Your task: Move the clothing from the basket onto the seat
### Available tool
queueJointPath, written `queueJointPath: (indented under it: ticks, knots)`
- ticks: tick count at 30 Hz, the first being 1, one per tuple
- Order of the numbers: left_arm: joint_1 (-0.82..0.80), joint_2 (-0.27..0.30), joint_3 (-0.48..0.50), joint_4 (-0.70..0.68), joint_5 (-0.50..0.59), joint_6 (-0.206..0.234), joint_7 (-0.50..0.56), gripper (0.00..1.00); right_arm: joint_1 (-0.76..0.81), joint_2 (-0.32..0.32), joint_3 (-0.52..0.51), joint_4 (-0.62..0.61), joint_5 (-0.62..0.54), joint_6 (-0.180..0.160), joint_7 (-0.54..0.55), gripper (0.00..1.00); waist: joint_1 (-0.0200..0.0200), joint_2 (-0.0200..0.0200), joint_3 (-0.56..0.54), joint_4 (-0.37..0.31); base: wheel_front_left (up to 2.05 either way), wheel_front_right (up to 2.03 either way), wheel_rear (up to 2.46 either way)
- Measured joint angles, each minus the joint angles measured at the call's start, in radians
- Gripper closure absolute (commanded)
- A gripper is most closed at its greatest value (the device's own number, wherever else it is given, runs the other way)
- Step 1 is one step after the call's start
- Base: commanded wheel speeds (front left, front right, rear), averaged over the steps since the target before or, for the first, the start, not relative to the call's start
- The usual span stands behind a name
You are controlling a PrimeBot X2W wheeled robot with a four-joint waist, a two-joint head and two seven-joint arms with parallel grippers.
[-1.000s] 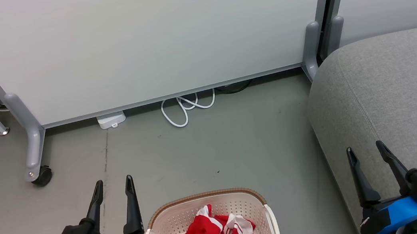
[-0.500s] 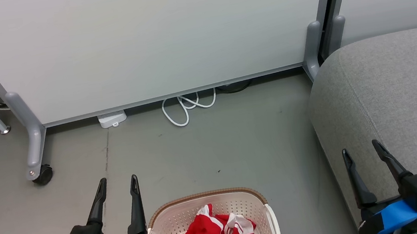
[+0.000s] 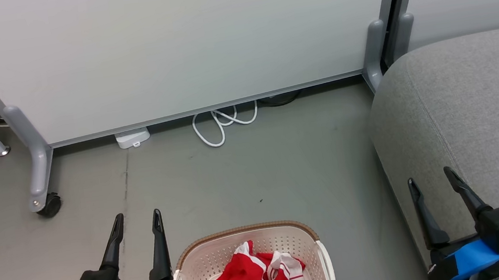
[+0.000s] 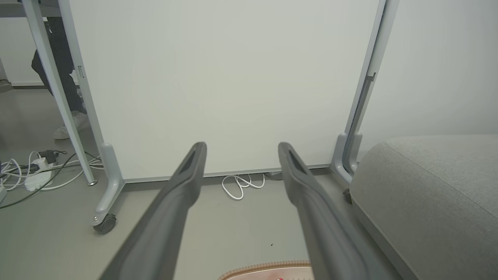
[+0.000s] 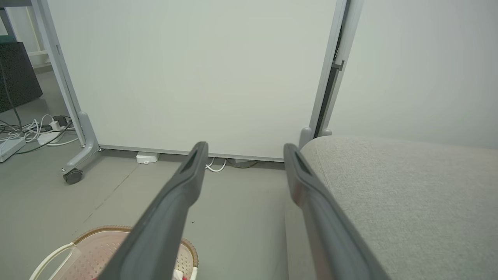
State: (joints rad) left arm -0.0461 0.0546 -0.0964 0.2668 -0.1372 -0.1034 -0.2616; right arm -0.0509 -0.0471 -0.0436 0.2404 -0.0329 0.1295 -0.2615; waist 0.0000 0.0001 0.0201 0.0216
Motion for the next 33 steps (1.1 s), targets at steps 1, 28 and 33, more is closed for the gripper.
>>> queueJointPath:
  ticks: [1, 28, 33]
  knots:
    - [0.000, 0.000, 0.002, 0.000, 0.000, 0.000, 0.000, 0.00, -0.001, 0.000, 0.003, 0.000, 0.000, 0.000, 0.000, 0.00, 0.0000, 0.0001, 0.002, -0.002, 0.00, 0.00, 0.00]
    - [-0.227, 0.066, -0.066, 0.514, -0.006, -0.021, 0.005, 0.00, -0.153, -0.002, 0.129, -0.103, 0.067, 0.001, -0.001, 0.00, 0.0002, 0.0000, 0.349, -0.255, 0.00, 0.00, 0.00]
    - [-0.311, 0.101, -0.077, 0.610, -0.002, -0.021, 0.015, 0.00, -0.184, -0.002, 0.151, -0.125, 0.103, 0.001, -0.001, 0.00, 0.0001, 0.0000, 0.451, -0.309, 0.00, 0.00, 0.00]
